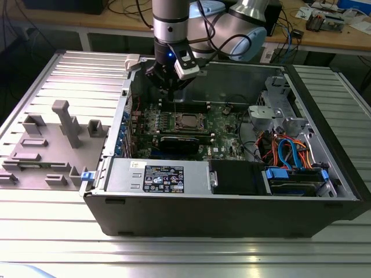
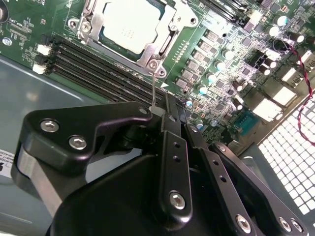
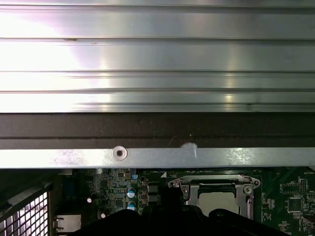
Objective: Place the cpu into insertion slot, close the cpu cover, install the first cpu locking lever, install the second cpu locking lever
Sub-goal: 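Install the first cpu locking lever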
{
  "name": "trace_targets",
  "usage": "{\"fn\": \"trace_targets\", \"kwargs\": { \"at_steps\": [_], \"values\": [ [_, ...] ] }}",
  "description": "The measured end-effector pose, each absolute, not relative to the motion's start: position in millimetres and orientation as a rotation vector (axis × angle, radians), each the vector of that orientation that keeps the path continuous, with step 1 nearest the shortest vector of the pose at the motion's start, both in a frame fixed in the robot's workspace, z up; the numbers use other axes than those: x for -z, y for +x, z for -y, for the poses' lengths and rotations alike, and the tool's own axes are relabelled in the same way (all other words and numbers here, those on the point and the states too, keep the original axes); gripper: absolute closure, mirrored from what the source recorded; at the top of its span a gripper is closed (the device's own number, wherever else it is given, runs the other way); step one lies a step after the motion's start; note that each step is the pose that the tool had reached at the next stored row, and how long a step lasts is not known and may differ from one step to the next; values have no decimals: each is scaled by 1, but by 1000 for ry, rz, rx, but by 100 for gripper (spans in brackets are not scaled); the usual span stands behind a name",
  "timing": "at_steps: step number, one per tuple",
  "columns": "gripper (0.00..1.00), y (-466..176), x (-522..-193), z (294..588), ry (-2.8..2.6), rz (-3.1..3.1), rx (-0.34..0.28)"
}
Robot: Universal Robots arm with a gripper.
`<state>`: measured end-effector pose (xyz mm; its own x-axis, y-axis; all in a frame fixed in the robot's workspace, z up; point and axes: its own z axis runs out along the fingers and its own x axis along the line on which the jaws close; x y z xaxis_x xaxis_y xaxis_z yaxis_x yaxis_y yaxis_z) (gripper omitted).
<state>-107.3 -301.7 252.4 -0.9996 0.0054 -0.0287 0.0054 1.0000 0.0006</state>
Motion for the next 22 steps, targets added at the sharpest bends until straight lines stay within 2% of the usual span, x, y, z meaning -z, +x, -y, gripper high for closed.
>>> {"fn": "trace_targets", "kwargs": {
  "at_steps": [22],
  "values": [
    [89,-102,-252,302,8,-3113,-1]
  ]
}}
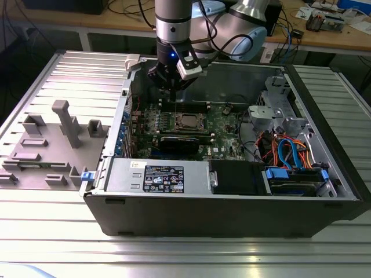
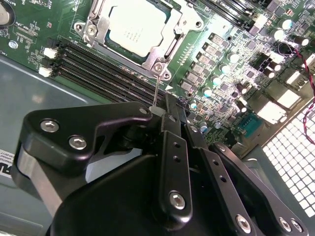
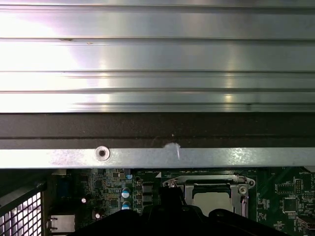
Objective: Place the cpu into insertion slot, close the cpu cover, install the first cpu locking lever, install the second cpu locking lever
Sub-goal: 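Install the first cpu locking lever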
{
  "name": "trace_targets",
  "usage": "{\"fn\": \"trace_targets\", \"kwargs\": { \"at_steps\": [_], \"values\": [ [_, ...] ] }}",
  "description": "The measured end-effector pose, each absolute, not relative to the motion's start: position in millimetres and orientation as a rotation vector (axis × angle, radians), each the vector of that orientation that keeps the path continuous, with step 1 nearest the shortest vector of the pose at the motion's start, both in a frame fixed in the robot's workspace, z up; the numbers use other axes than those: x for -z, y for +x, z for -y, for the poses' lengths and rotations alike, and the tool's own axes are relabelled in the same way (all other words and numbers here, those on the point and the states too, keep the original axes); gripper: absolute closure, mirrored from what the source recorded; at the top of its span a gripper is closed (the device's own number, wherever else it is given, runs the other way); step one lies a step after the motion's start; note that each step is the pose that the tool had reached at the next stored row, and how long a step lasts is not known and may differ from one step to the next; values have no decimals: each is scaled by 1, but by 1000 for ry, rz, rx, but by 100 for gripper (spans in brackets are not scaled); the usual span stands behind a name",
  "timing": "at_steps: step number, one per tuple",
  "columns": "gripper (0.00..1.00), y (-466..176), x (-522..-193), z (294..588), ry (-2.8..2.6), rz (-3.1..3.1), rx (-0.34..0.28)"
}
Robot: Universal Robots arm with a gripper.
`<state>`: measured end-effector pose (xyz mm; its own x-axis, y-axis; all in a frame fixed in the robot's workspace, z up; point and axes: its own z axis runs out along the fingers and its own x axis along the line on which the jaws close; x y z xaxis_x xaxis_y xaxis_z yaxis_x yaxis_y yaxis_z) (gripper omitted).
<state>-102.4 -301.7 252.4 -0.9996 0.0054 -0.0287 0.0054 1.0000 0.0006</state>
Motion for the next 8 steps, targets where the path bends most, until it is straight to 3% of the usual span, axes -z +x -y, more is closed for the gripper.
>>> {"fn": "trace_targets", "kwargs": {
  "at_steps": [8],
  "values": [
    [89,-102,-252,302,8,-3113,-1]
  ]
}}
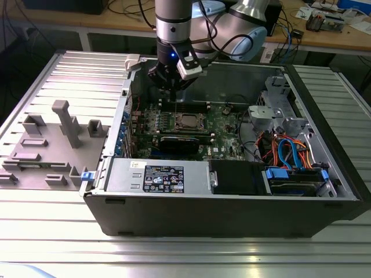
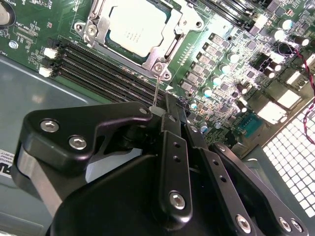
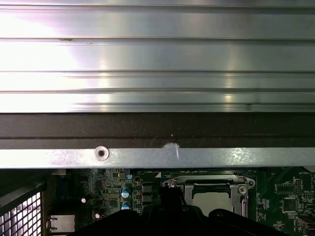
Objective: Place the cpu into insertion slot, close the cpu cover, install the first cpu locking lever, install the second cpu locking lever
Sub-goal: 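Install the first cpu locking lever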
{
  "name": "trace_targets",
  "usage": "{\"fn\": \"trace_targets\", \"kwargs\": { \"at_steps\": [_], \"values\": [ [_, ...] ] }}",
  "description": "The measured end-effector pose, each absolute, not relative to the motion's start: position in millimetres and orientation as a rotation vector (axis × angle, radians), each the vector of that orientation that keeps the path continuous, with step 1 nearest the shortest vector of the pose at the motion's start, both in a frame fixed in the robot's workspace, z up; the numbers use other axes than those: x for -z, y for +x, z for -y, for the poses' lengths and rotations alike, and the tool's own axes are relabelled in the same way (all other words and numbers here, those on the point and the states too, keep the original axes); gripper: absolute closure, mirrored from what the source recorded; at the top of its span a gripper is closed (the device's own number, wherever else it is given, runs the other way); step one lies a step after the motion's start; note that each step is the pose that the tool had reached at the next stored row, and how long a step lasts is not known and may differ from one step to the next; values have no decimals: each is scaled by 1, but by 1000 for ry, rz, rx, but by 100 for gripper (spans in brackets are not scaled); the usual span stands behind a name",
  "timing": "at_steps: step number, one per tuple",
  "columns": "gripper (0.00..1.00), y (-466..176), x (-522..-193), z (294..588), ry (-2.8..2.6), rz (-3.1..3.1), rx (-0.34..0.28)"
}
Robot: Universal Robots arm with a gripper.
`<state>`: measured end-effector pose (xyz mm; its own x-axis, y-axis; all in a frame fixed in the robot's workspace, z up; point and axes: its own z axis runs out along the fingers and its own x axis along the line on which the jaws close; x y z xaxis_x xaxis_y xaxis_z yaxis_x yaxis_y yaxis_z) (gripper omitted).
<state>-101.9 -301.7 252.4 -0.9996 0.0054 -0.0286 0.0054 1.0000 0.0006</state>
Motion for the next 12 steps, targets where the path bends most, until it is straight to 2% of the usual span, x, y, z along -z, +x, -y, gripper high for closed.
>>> {"fn": "trace_targets", "kwargs": {
  "at_steps": [12],
  "values": [
    [89,-97,-252,302,8,-3113,-1]
  ]
}}
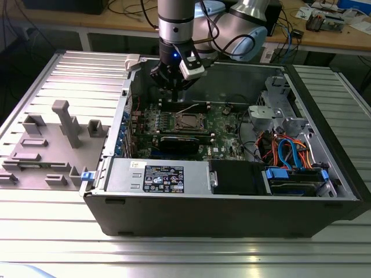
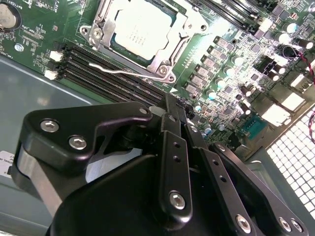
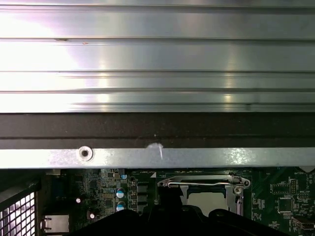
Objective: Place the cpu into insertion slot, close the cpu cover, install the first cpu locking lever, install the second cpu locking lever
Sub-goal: 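Install the first cpu locking lever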
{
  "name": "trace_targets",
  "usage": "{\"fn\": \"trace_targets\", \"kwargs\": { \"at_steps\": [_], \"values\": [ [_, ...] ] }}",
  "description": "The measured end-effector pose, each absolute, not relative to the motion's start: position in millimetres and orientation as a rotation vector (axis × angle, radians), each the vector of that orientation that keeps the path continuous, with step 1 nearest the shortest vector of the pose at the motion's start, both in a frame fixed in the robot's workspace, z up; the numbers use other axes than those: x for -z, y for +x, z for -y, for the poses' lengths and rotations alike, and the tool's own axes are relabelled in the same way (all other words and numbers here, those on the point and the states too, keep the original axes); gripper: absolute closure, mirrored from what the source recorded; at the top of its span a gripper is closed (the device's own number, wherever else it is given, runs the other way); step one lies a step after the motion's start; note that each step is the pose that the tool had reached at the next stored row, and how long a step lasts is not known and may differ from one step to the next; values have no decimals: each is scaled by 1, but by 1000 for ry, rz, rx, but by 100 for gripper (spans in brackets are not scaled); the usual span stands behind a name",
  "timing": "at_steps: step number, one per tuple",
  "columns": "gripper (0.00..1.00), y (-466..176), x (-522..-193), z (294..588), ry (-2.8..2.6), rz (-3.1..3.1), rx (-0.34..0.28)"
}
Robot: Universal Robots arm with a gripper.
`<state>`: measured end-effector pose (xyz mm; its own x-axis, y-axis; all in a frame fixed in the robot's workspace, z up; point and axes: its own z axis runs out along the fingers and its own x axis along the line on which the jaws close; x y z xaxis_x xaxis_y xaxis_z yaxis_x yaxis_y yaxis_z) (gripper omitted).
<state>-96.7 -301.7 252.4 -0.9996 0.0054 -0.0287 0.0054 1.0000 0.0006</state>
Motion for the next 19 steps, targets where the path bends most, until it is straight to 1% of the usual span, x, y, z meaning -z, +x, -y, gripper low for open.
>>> {"fn": "trace_targets", "kwargs": {
  "at_steps": [5,8,12,14,19],
  "values": [
    [89,-94,-252,302,8,-3113,-3],
    [89,-93,-251,303,9,-3113,-48],
    [89,-91,-247,305,11,-3113,-51],
    [89,-89,-244,309,11,-3112,-76],
    [89,-83,-240,309,26,-3112,-81]
  ]
}}
